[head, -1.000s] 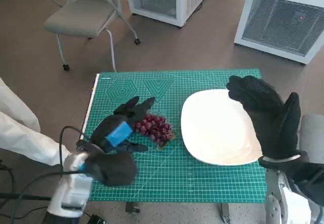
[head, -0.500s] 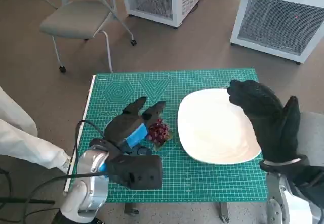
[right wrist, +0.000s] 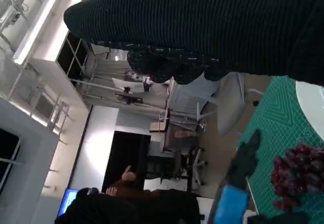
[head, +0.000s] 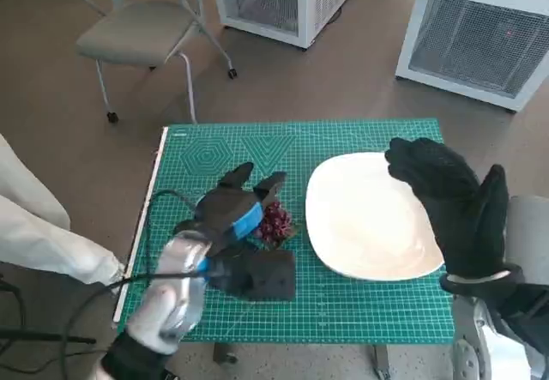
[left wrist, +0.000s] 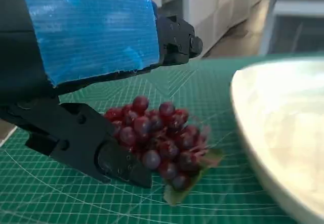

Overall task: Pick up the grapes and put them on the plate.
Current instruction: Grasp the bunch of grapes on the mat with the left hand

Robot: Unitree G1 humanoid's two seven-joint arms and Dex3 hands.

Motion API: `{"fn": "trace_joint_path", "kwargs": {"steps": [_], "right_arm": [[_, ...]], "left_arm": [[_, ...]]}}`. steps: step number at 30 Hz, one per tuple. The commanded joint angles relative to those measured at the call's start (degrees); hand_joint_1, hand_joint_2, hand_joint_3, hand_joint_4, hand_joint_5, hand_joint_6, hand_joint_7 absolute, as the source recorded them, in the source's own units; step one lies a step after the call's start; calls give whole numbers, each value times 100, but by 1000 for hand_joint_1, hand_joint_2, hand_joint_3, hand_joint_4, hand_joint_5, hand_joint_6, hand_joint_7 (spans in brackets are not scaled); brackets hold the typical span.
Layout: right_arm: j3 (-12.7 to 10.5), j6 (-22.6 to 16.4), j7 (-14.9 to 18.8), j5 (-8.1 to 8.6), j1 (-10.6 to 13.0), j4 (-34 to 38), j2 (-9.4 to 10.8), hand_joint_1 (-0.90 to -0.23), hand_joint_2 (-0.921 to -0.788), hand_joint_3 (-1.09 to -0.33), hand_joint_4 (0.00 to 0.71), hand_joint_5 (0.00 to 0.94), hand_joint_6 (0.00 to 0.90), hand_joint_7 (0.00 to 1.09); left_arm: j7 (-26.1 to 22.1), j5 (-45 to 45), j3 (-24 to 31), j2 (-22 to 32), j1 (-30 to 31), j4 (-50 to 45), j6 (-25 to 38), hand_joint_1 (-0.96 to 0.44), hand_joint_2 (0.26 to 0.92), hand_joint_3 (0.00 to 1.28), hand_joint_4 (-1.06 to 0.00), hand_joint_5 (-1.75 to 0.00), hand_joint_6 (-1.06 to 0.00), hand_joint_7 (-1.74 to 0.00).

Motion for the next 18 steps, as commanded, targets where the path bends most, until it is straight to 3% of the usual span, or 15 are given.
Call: {"fn": "trace_joint_path", "kwargs": {"steps": [1, 9, 18], "right_arm": [[-18, 61, 4, 26, 109, 71, -41, -320, -921, -599, 470, 826, 259, 979], [-24, 54, 25, 40, 126, 54, -54, -317, -921, -600, 470, 827, 259, 980], [-30, 58, 29, 44, 144, 44, -64, -316, -921, -601, 469, 828, 258, 981]], "left_arm": [[139, 139, -279, -163, -521, 912, 28, -89, 737, 13, -30, -6, -214, -12], [364, 64, -551, -442, -1250, 2510, 12, 30, 790, 32, -53, -9, -225, -10], [793, -386, -517, -852, -1780, 4039, -110, -58, 724, 5, -55, -2, -244, -10]]}}
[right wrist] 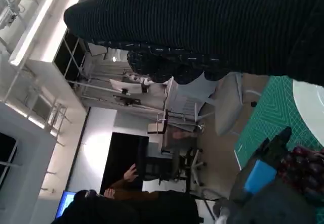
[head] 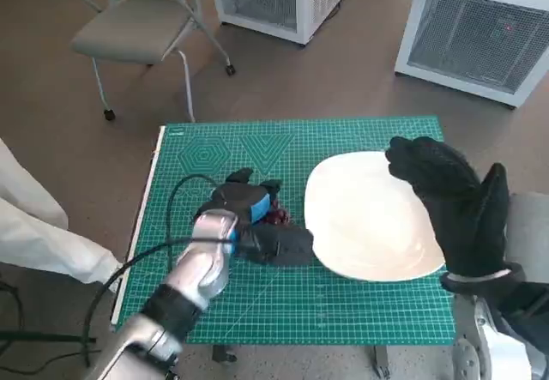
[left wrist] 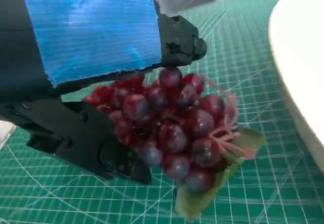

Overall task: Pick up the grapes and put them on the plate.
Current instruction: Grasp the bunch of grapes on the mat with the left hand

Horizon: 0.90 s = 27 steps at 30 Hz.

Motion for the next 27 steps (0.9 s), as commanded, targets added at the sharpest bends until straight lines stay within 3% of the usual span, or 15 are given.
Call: {"fn": "trace_joint_path", "kwargs": {"steps": [1, 9, 17, 21, 22, 24, 26, 27], "right_arm": [[-24, 63, 25, 41, 139, 34, -56, -316, -921, -601, 469, 829, 258, 981], [-35, 80, 33, 60, 168, 16, -66, -316, -921, -602, 468, 830, 257, 983], [-44, 98, 23, 56, 201, -34, -86, -316, -921, -602, 467, 832, 256, 985], [-34, 112, 1, 40, 202, -54, -84, -316, -921, -602, 466, 833, 256, 985], [-33, 113, -3, 37, 202, -54, -84, -316, -921, -602, 466, 833, 256, 985], [-32, 108, -6, 30, 201, -46, -84, -316, -921, -603, 466, 834, 255, 986], [-31, 101, -8, 21, 198, -34, -84, -316, -921, -603, 466, 834, 255, 986], [-30, 99, -12, 17, 196, -30, -83, -316, -921, -603, 466, 834, 255, 986]], "left_arm": [[229, -216, -28, -164, -239, 605, -136, -55, 723, 4, -55, -2, -247, -10], [350, -263, -252, -221, -399, 1112, -258, -56, 742, 12, -61, -2, -261, -10], [416, -430, -284, -301, -581, 1575, -354, 73, 825, 48, -95, -11, -292, -16], [449, -537, -284, -317, -670, 1743, -425, 95, 854, 60, -175, -42, -327, -25], [486, -556, -284, -321, -686, 1786, -447, 109, 861, 71, -214, -122, -339, -26], [584, -580, -286, -330, -711, 1868, -502, 190, 878, 163, -301, -603, -377, -28], [681, -592, -294, -330, -724, 1929, -565, 286, 849, 371, -338, -1188, -424, -28], [723, -593, -302, -324, -723, 1948, -606, 309, 818, 471, -337, -1335, -441, -28]]}}
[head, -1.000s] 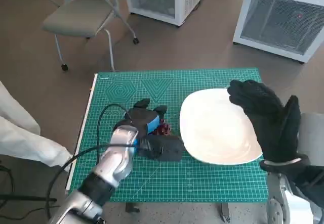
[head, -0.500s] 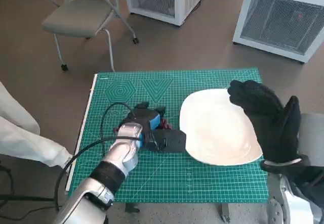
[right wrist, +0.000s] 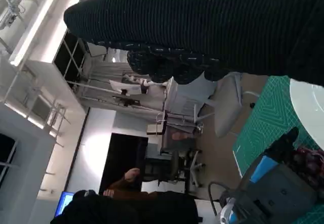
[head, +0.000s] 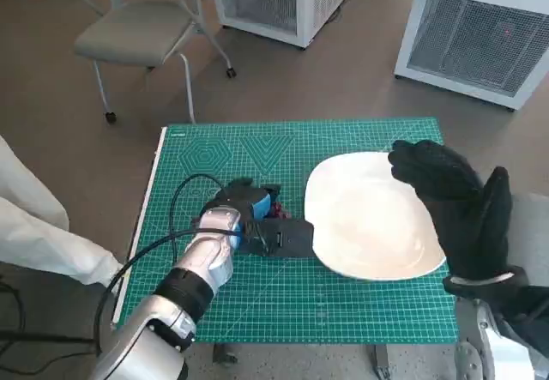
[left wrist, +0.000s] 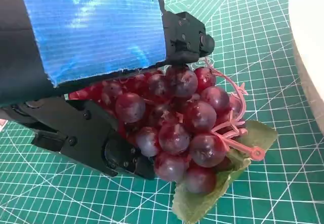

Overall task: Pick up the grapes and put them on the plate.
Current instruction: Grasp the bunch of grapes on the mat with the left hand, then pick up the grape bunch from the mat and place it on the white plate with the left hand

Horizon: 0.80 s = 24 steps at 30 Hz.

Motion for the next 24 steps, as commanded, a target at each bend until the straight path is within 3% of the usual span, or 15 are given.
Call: {"fn": "trace_joint_path", "kwargs": {"steps": [1, 6, 16, 24], "right_arm": [[-8, 80, -19, 11, 123, 28, -39, -316, -921, -603, 466, 834, 255, 986], [-4, 84, -40, -1, 113, 28, -32, -315, -921, -603, 465, 835, 255, 987], [-11, 67, -36, 3, 80, 87, -27, -317, -921, -603, 465, 835, 254, 987], [-20, 67, -38, 8, 51, 120, -31, -318, -921, -602, 465, 835, 254, 987]], "left_arm": [[176, -78, -57, -26, -36, 196, -174, 329, 783, 574, -336, -1467, -460, -28], [190, -70, -137, 76, 16, 116, -370, 371, 683, 792, -369, -1676, -524, -40], [-60, -247, -98, 208, 51, -231, -407, 388, 632, 726, -549, -1513, -515, -20], [-175, -286, -78, 341, 131, -606, -359, 385, 643, 740, -511, -1556, -507, -12]]}}
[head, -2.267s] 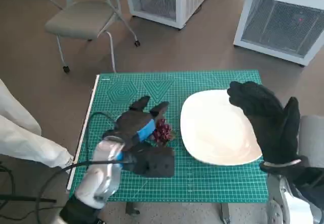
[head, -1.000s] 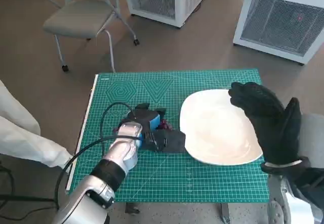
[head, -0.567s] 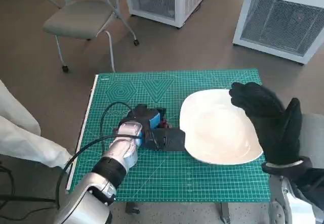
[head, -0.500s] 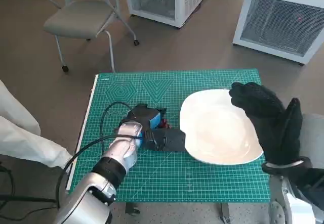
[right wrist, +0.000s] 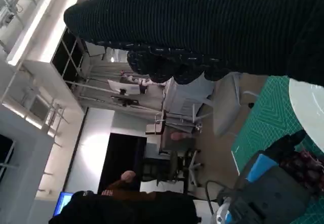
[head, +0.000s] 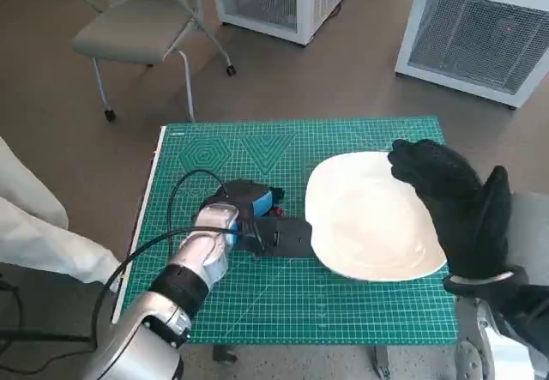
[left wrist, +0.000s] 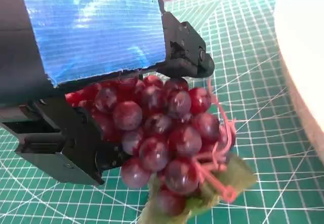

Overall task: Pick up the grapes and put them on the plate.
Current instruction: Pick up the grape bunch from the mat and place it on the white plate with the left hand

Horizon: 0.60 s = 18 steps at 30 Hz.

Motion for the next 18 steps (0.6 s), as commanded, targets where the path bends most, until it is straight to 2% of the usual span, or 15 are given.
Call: {"fn": "trace_joint_path", "kwargs": {"steps": [1, 10, 15, 18], "right_arm": [[-21, 71, -34, 11, 52, 77, -31, -317, -921, -602, 465, 835, 254, 987], [-14, 73, -47, -2, 35, 62, -30, -313, -921, -604, 465, 834, 254, 985], [-17, 71, -42, 2, 23, 62, -37, -312, -921, -604, 465, 833, 255, 984], [-27, 86, -34, 21, 18, 41, -51, -313, -921, -604, 466, 832, 255, 984]], "left_arm": [[-109, -90, 44, 106, 78, -233, 46, 385, 644, 742, -508, -1560, -511, -14], [-223, -110, 37, 128, 84, -321, 219, 385, 645, 738, -509, -1557, -548, -31], [-275, -132, 29, 167, 88, -392, 254, 382, 672, 659, -541, -1499, -603, -52], [-313, -168, 62, 218, 93, -546, 293, 383, 670, 657, -546, -1494, -561, -37]]}}
